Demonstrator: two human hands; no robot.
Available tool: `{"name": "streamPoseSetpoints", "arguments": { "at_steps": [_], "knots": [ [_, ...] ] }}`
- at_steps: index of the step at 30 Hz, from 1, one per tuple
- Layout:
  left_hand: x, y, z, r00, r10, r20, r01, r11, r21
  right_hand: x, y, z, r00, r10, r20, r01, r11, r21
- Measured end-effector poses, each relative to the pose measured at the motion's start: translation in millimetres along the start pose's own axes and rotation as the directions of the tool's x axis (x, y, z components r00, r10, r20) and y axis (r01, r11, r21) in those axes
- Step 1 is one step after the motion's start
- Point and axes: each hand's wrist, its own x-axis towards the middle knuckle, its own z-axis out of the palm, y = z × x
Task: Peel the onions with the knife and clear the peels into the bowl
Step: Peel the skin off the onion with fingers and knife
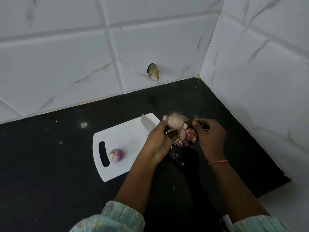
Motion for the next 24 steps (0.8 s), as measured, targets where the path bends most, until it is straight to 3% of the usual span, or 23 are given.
{"name": "streamPoseSetpoints", "arguments": {
  "at_steps": [4,8,10,17,24],
  "knots": [
    [4,2,3,0.998,0.054,0.042,-0.054,0.998,0.01,3,-5,2,1.0,-0.011,0.012,0.01,0.997,0.076],
    [6,1,8,0.993,0.101,0.062,-0.104,0.994,0.045,3,-19,2,0.96,-0.189,0.207,0.13,0.955,0.268],
    [8,0,7,0.989,0.129,0.066,-0.133,0.99,0.057,3,-22,1,0.94,-0.251,0.232,0.171,0.933,0.316],
    [12,-4,2,0.972,0.199,0.124,-0.217,0.964,0.153,9,-25,2,0.945,-0.255,0.203,0.17,0.917,0.36],
    [6,1,-5,0.953,0.265,0.15,-0.295,0.924,0.242,10,-29,5,0.874,-0.378,0.305,0.316,0.92,0.234]
  ]
}}
